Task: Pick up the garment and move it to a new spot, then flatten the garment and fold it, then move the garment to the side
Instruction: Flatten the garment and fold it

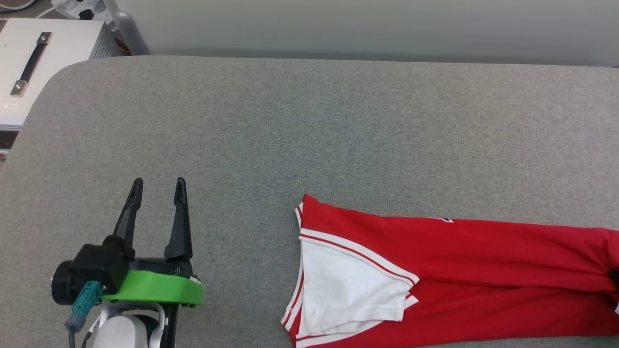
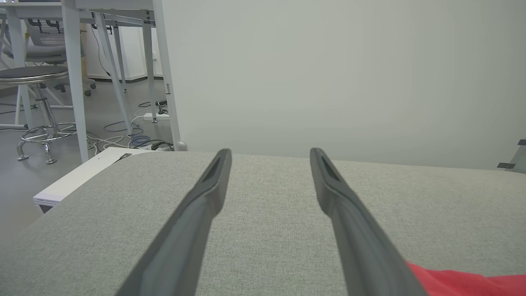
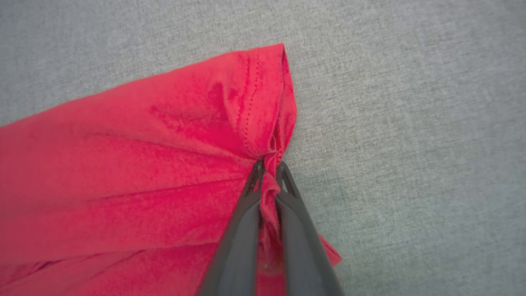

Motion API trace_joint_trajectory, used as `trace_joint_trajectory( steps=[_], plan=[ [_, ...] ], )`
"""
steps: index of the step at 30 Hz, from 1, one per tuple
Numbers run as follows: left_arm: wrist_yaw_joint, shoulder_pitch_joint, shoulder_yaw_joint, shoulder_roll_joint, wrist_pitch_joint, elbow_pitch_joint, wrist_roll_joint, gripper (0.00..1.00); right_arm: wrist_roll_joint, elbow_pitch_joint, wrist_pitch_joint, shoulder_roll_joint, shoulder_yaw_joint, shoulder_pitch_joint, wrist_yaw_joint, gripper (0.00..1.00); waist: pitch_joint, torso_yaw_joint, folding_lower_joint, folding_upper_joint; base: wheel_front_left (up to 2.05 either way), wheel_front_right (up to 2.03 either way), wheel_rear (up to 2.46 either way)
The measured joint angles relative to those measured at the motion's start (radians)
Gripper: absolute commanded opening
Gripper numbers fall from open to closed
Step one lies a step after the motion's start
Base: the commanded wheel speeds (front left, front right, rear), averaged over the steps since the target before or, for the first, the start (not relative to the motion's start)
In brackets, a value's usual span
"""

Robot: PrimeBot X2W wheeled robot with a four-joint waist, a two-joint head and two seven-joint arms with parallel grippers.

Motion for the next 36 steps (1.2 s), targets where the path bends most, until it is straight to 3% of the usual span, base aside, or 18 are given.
trace_joint_trajectory(
  steps=[10,22,28,36],
  plan=[
    [0.000,0.012,-0.012,0.000,0.000,0.023,-0.009,1.00,-0.006,-0.088,0.008,0.037,0.011,0.030,-0.001,0.00,-0.045,-0.002,0.0000,0.0000,0.00,0.00,0.00],
    [0.000,0.059,-0.014,-0.001,0.000,0.039,-0.044,1.00,0.028,-0.419,0.146,0.085,0.100,0.175,-0.001,0.00,-0.133,0.005,0.0000,0.0000,0.00,0.00,0.00],
    [0.000,0.068,-0.010,-0.010,0.000,0.040,-0.047,1.00,0.052,-0.541,0.217,0.190,0.133,0.217,-0.001,0.00,-0.142,0.024,0.0000,0.0000,0.00,0.00,0.00],
    [0.000,0.068,0.002,-0.018,0.000,0.040,-0.050,1.00,0.096,-0.601,0.243,0.366,0.172,0.229,-0.001,0.00,-0.143,0.045,0.0000,0.0000,0.00,0.00,0.00]
  ],
)
